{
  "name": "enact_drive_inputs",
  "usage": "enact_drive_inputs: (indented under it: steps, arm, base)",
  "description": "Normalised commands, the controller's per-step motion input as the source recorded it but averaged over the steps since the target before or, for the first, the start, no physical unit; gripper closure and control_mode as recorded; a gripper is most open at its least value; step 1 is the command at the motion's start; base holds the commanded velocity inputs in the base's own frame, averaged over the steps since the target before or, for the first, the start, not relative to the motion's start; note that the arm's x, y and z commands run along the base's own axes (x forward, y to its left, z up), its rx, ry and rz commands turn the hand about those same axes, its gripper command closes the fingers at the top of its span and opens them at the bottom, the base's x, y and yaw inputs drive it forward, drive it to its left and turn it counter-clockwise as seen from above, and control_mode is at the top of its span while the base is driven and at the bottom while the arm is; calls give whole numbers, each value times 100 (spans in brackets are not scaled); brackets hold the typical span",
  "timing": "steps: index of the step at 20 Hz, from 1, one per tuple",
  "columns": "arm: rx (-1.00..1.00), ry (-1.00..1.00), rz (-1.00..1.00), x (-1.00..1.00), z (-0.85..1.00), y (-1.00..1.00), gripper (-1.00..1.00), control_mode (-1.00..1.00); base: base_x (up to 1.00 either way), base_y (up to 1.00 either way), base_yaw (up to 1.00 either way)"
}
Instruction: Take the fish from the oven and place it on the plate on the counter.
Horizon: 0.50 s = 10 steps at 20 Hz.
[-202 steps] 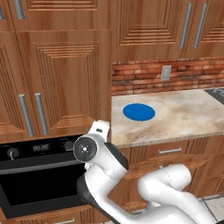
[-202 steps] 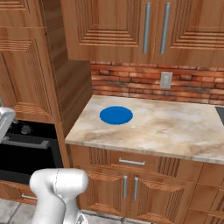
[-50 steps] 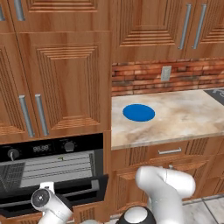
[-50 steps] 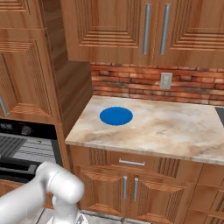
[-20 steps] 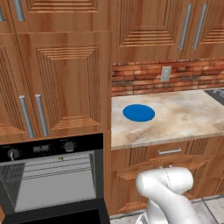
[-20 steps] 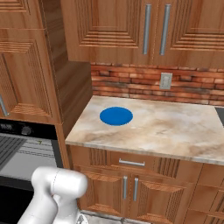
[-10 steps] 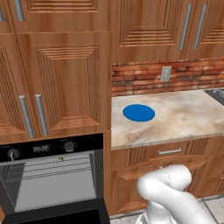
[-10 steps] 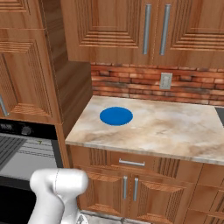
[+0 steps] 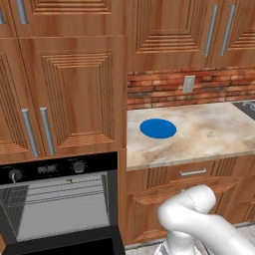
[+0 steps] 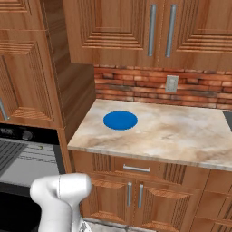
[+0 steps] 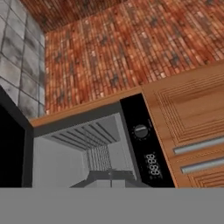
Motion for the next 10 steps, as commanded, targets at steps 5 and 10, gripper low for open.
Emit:
enact_drive_inputs:
  steps: [5,10]
  arm:
    - [3,-1,5,17,50,0,100,-100]
    - [0,16,0,38,0,4,100,-100]
  base:
    - [0,0,0]
    - [0,0,0]
